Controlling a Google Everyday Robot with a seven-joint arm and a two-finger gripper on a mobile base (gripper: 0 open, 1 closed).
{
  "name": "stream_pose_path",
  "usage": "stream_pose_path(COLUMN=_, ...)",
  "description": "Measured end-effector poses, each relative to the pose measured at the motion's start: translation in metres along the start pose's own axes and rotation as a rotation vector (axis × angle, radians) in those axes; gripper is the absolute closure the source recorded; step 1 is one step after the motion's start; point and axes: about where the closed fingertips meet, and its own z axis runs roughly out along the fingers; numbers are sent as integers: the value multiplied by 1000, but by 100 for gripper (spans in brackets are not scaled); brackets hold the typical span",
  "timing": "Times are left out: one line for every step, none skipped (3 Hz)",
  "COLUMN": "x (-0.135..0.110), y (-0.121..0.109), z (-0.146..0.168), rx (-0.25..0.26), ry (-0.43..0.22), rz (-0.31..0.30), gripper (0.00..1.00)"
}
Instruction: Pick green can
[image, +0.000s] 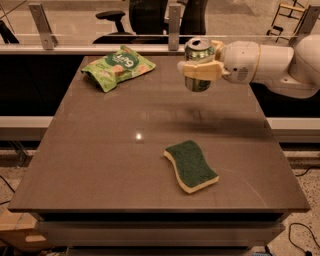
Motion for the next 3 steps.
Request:
stream_pose_path(x=-18, y=5, z=-11, rx=-7, ry=21, rz=7, gripper=100)
stream_pose_path(x=-54, y=17, z=-21, rx=-38, ry=25, rz=18, gripper=100)
stream_pose_path(x=-58, y=18, z=-21, rx=-40, ry=27, rz=17, gripper=100)
